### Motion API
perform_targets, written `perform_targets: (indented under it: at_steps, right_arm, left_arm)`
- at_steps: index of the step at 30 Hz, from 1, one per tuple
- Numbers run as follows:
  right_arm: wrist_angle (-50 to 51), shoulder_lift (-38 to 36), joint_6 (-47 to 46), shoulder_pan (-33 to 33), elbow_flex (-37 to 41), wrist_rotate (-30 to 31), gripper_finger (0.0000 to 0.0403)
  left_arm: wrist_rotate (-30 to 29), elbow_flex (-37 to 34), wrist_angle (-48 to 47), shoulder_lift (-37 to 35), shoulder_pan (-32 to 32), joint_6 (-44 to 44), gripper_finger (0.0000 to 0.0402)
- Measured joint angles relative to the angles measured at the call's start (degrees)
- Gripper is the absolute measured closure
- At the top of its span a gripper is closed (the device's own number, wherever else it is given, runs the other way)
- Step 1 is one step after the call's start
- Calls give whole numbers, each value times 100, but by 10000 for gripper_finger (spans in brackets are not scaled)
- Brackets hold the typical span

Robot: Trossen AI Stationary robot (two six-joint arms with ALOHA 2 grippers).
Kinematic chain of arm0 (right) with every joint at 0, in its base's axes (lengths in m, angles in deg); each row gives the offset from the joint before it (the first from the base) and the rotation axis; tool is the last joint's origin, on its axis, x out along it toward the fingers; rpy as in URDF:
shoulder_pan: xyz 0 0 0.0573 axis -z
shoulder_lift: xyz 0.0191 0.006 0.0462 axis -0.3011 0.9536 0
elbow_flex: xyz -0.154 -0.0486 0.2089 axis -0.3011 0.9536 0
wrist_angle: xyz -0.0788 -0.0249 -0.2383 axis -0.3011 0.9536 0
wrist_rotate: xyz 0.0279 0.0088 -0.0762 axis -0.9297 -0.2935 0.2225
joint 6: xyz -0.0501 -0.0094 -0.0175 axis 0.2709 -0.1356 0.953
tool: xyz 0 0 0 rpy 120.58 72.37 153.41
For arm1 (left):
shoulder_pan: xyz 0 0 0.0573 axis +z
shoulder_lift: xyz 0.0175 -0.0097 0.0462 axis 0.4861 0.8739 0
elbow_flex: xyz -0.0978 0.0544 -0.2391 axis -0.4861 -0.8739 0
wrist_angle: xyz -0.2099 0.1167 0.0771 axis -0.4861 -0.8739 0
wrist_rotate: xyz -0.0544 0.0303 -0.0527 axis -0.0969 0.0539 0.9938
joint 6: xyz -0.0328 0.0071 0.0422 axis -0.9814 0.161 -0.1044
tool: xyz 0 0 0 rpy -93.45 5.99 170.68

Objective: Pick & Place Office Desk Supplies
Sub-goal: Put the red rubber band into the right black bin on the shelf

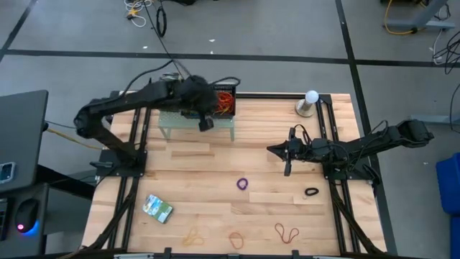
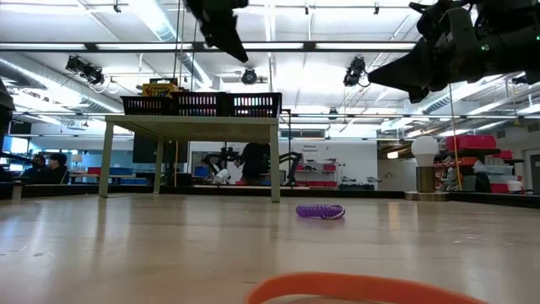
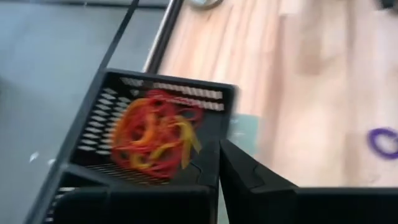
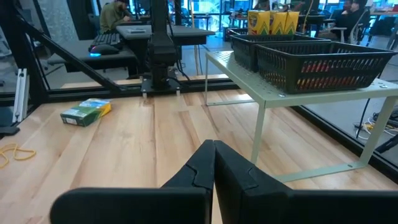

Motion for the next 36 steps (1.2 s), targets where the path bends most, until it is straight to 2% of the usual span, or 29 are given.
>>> perform_targets:
  at_steps: [3, 11, 16, 19, 22, 25, 28, 33, 36]
  right_arm:
    - [-37, -2, 0, -2, 0, -1, 392]
    - [-37, -2, -313, -2, 0, -49, 391]
    - [134, -2, -367, -8, -3, -433, 391]
    - [627, -2, -562, -7, -133, -155, 392]
    - [1700, -1, -893, -22, -473, 189, 392]
    - [2839, 75, -1541, -256, -869, 637, 392]
    - [3488, 281, -2158, -715, -1066, 1009, 392]
    - [4863, 857, -3416, -1398, -1590, 1070, 381]
    - [5965, 1365, -4246, -1765, -2041, 834, 360]
  left_arm:
    - [70, -972, 888, -600, -258, -180, 393]
    - [-4, -3758, 4330, -1837, -1185, -758, 393]
    - [-190, -5377, 7151, -1813, -1572, -992, 393]
    - [-276, -6133, 8651, -1570, -1671, -1081, 393]
    - [-417, -6649, 9761, -1293, -1702, -1145, 391]
    - [-446, -6918, 10237, -1044, -1695, -1191, 389]
    - [-427, -6965, 10321, -894, -1701, -1241, 389]
    - [-431, -6974, 10305, -658, -1697, -1275, 389]
    - [-430, -6974, 10285, -548, -1695, -1300, 389]
